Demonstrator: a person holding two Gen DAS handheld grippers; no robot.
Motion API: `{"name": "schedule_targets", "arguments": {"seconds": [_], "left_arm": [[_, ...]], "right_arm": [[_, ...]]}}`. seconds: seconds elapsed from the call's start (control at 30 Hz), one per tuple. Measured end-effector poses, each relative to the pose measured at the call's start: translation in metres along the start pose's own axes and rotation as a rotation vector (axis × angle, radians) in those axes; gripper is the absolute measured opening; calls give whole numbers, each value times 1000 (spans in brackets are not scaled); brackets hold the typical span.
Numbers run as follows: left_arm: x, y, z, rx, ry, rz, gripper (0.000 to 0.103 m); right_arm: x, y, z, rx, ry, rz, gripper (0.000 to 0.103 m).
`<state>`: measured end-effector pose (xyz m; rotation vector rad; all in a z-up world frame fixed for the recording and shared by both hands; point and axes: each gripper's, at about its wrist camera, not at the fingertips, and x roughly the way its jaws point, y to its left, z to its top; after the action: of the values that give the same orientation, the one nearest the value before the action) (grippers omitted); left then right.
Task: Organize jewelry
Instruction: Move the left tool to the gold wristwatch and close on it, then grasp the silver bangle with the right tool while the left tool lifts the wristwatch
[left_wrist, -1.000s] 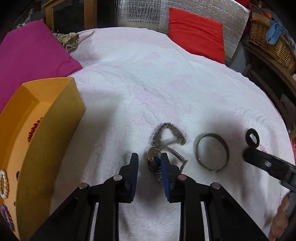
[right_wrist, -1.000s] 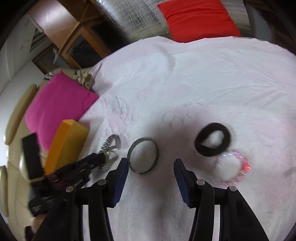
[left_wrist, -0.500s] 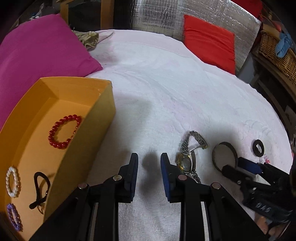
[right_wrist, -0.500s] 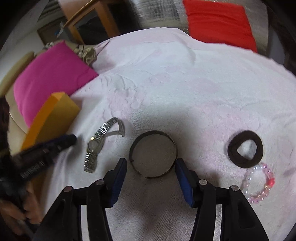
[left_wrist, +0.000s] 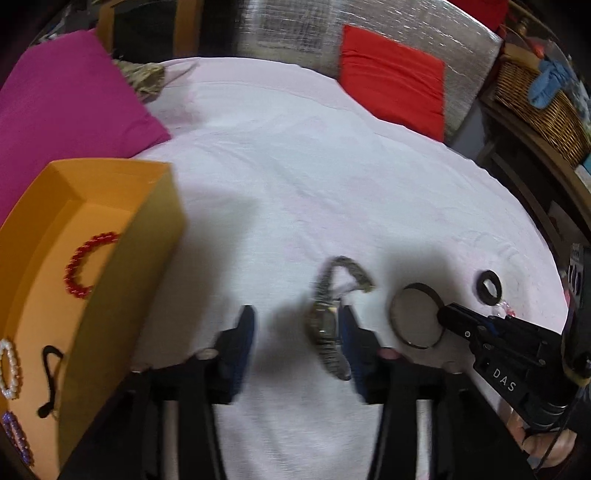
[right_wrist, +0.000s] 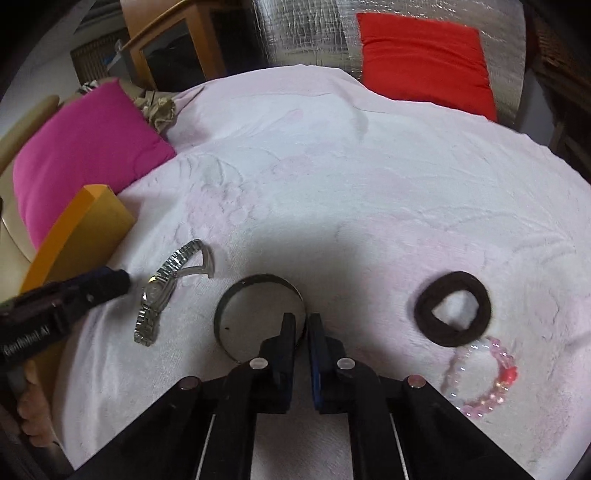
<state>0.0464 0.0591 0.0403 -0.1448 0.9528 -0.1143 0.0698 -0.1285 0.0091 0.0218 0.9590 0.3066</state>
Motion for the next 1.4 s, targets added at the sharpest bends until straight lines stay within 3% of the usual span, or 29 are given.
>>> {"name": "schedule_targets", "arguments": {"seconds": [0.13, 0.3, 0.43, 0.6, 0.63, 0.7, 0.73, 0.77, 0.97, 1.2, 1.3, 1.4], "left_arm": [[10, -21, -1, 55, 19, -16, 59], [28, -30, -3, 92, 36, 29, 58], [29, -30, -2, 81, 26, 39, 25], [19, -22, 4, 56, 4, 7, 12], [17, -21, 5, 50, -3, 4, 11], [11, -17, 7, 55, -18, 34, 10], [8, -15, 6, 52, -20, 37, 10], [5, -11, 7, 41, -24, 35, 10], [-13, 12, 5, 18, -50, 36, 9], [-27, 17, 1, 39, -75, 4, 5], [-25, 21, -1, 31, -53, 5, 5], [-22, 22, -1, 29, -31, -20, 5]], "right_arm": [[-11, -12, -1, 38, -2, 19, 7], [-23, -28, -5, 76, -6, 32, 7], [-23, -35, -6, 99, 15, 65, 7], [-24, -35, -5, 118, 27, 127, 9], [-24, -32, -5, 113, 23, 132, 15], [-23, -27, -5, 100, 25, 143, 39], [-23, -24, -6, 95, 22, 143, 64], [-23, -20, -7, 83, 5, 139, 73], [-11, 6, -8, 0, 6, 98, 73], [8, 39, -11, -145, -22, -68, 73], [12, 47, -15, -201, -40, -133, 64], [9, 41, -15, -170, -51, -124, 63]]}}
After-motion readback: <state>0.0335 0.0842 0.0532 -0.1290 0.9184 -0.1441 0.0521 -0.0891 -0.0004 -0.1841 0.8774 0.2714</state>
